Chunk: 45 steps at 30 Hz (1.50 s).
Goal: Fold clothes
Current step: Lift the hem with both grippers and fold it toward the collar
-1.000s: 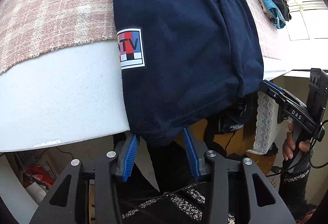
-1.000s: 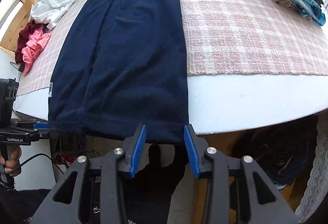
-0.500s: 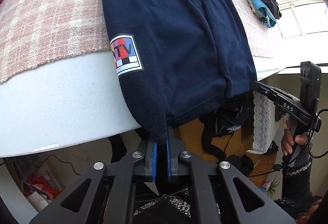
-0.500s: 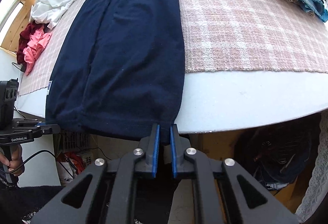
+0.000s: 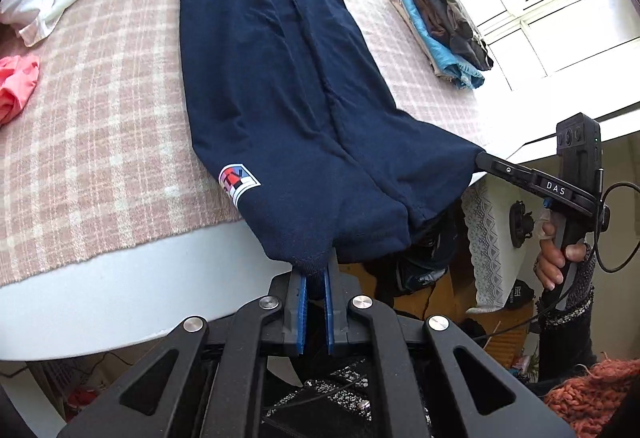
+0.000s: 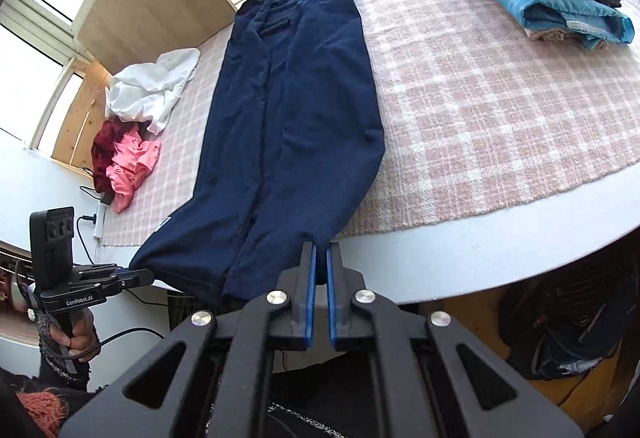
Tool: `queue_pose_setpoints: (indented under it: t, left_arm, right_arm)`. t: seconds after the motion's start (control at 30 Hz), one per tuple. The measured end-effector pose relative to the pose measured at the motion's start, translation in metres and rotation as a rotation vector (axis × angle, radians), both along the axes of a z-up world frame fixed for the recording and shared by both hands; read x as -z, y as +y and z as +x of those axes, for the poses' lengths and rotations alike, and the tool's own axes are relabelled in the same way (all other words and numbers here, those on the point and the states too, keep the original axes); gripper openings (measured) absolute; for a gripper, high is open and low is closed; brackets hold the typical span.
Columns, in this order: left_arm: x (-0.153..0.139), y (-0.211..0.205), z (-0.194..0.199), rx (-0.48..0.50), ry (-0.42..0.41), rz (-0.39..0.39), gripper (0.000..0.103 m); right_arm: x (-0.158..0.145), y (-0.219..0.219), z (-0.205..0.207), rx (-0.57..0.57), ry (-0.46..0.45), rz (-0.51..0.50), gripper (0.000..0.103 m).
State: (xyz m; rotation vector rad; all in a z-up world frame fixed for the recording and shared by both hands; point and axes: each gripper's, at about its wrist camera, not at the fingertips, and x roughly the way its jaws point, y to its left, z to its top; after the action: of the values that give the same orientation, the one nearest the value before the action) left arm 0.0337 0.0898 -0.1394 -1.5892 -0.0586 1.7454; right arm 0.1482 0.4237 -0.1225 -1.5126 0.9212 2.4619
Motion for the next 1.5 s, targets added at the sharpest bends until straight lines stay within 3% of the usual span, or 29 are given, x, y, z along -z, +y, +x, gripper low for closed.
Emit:
queue_pose_setpoints:
  t: [0.1, 0.23, 0.33, 0.47, 0.5, 0.6, 0.67, 0.7, 0.8, 0.93, 1.07, 1.1, 1.13, 1.17, 1.27, 1.3, 1.4, 1.47, 1.5]
  left_arm:
    - [-0.019, 0.033, -0.033, -0.027, 0.087, 0.011, 0.006]
    - [-0.023, 0.057, -0.1, -0.062, 0.165, -0.02, 0.006]
    - [-0.009, 0.06, -0.123, -0.071, 0.167, -0.05, 0.012]
    - [0.009, 0.065, -0.153, -0.083, 0.17, -0.089, 0.01]
    - [0.013, 0.066, -0.161, -0.086, 0.17, -0.099, 0.013]
    - [0.027, 0.069, -0.183, -0.095, 0.172, -0.128, 0.036]
    - [0.036, 0.071, -0.193, -0.086, 0.178, -0.161, 0.042]
    - [0.039, 0.072, -0.191, -0.064, 0.187, -0.19, 0.042]
    - [0.051, 0.077, -0.192, 0.001, 0.161, -0.181, 0.042]
    - [0.064, 0.101, -0.202, 0.049, 0.258, -0.267, 0.041]
    - [0.078, 0.114, -0.211, 0.094, 0.267, -0.276, 0.04]
    - [0.082, 0.115, -0.214, 0.095, 0.259, -0.285, 0.028]
    - [0.086, 0.116, -0.216, 0.097, 0.252, -0.293, 0.007]
    - [0.09, 0.117, -0.219, 0.098, 0.244, -0.302, 0.003]
    - [0.094, 0.107, -0.233, 0.043, 0.206, -0.289, 0.004]
    - [0.095, 0.106, -0.237, 0.035, 0.198, -0.292, 0.009]
    - [0.087, 0.104, -0.24, 0.032, 0.252, -0.337, 0.02]
    - [0.071, 0.102, -0.235, 0.037, 0.28, -0.309, 0.02]
    - [0.063, 0.102, -0.232, 0.041, 0.292, -0.288, 0.02]
  right_arm:
    - [-0.022, 0.016, -0.028, -0.013, 0.053, -0.015, 0.005]
    - [-0.018, 0.057, -0.102, -0.029, 0.059, -0.007, 0.005]
    - [0.016, 0.096, -0.168, -0.058, 0.022, -0.082, 0.006]
    - [0.069, 0.132, -0.228, -0.053, -0.161, -0.112, 0.012]
    - [0.069, 0.135, -0.232, -0.066, -0.151, -0.119, 0.013]
    - [0.055, 0.131, -0.224, -0.15, -0.093, -0.059, 0.029]
    - [0.054, 0.123, -0.219, -0.205, -0.089, 0.015, 0.029]
    - [0.057, 0.12, -0.217, -0.221, -0.098, 0.046, 0.029]
    - [0.069, 0.115, -0.215, -0.25, -0.113, 0.08, 0.029]
    - [0.088, 0.109, -0.227, -0.223, -0.156, 0.133, 0.029]
    - [0.101, 0.101, -0.241, -0.224, -0.178, 0.174, 0.029]
    - [0.104, 0.1, -0.244, -0.223, -0.183, 0.181, 0.029]
    - [0.106, 0.1, -0.247, -0.222, -0.185, 0.187, 0.029]
    - [0.106, 0.099, -0.248, -0.222, -0.185, 0.194, 0.029]
    - [0.106, 0.096, -0.254, -0.227, -0.182, 0.244, 0.029]
    - [0.105, 0.095, -0.255, -0.229, -0.18, 0.268, 0.029]
    - [0.104, 0.099, -0.261, -0.204, -0.209, 0.35, 0.03]
    - [0.088, 0.099, -0.26, -0.174, -0.18, 0.416, 0.03]
    - [0.08, 0.095, -0.259, -0.191, -0.142, 0.387, 0.03]
